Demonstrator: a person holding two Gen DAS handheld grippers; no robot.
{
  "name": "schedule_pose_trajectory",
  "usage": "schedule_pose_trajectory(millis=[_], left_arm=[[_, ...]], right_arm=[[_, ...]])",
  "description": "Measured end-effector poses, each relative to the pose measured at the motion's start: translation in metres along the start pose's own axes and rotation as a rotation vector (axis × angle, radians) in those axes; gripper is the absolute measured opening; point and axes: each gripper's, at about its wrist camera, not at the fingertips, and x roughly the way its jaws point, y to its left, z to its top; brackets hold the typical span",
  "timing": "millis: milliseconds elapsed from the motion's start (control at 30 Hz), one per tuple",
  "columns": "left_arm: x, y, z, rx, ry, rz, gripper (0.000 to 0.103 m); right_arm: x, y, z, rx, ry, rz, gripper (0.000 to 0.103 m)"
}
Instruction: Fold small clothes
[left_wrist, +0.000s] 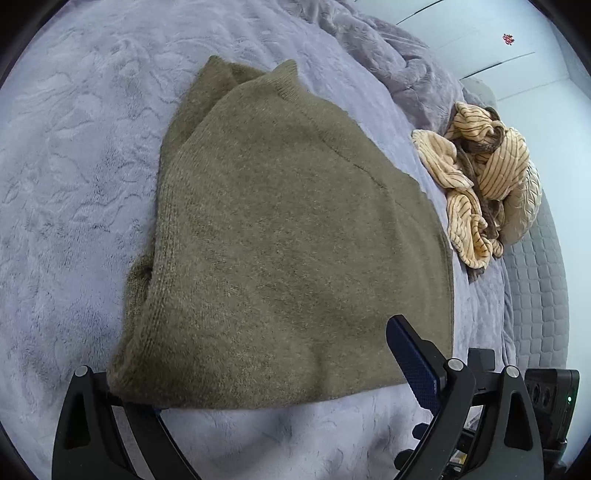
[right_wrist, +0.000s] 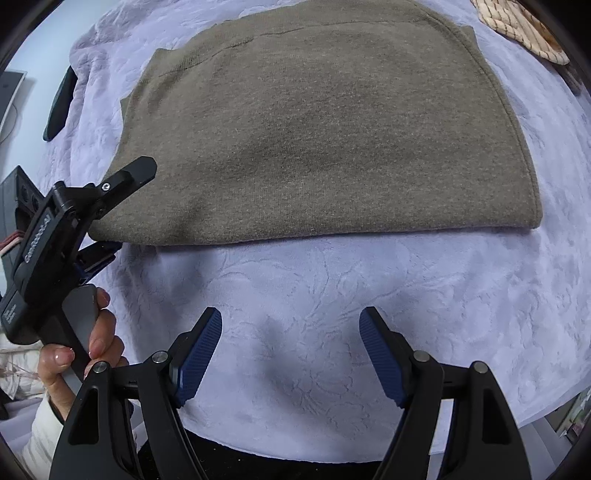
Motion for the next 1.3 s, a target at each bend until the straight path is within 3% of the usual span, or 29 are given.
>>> schedule_pose_trajectory(millis=[400,867,933,967,1000,1033,1100,1200,1300], left_arm=[[0.012,-0.002,-0.005,0.055,0.014,0.111,0.097],[0.016,0.008,0.000,-0.020,-0.001,0.081,0.097],[0.014,0.006,-0.001,-0.003,-0.018,0.138,0.083],[0.014,0.004,-0.002,0.017,-0.022,0.218,0.062],[0.015,0.003,-0.002,0.028,-0.019,0.257,0.052],[0.013,0.003,-0.002,0.025,-0.028,0.260,0.048],[0.008,0.004,-0.003,0.028,-0.055,0.254,0.031],[0.002,-0.003,-0.006,0.115,-0.088,0.287,0.022],[0.002,-0.016,-0.013,0.228,-0.117,0.342,0.022]], right_arm=[[-0.005,-0.007,0.001,0.015,-0.014,-0.005,0.080],[-0.020,-0.011,0.016,-0.017,-0.063,-0.028,0.080],[-0.028,-0.010,0.026,-0.032,-0.085,-0.032,0.080],[-0.032,-0.009,0.031,-0.042,-0.095,-0.033,0.080],[-0.038,-0.006,0.038,-0.060,-0.110,-0.039,0.080],[-0.043,-0.001,0.045,-0.080,-0.124,-0.046,0.080],[-0.052,0.010,0.061,-0.124,-0.144,-0.052,0.080],[-0.065,0.031,0.085,-0.200,-0.165,-0.052,0.080],[-0.074,0.066,0.115,-0.291,-0.155,-0.038,0.080]])
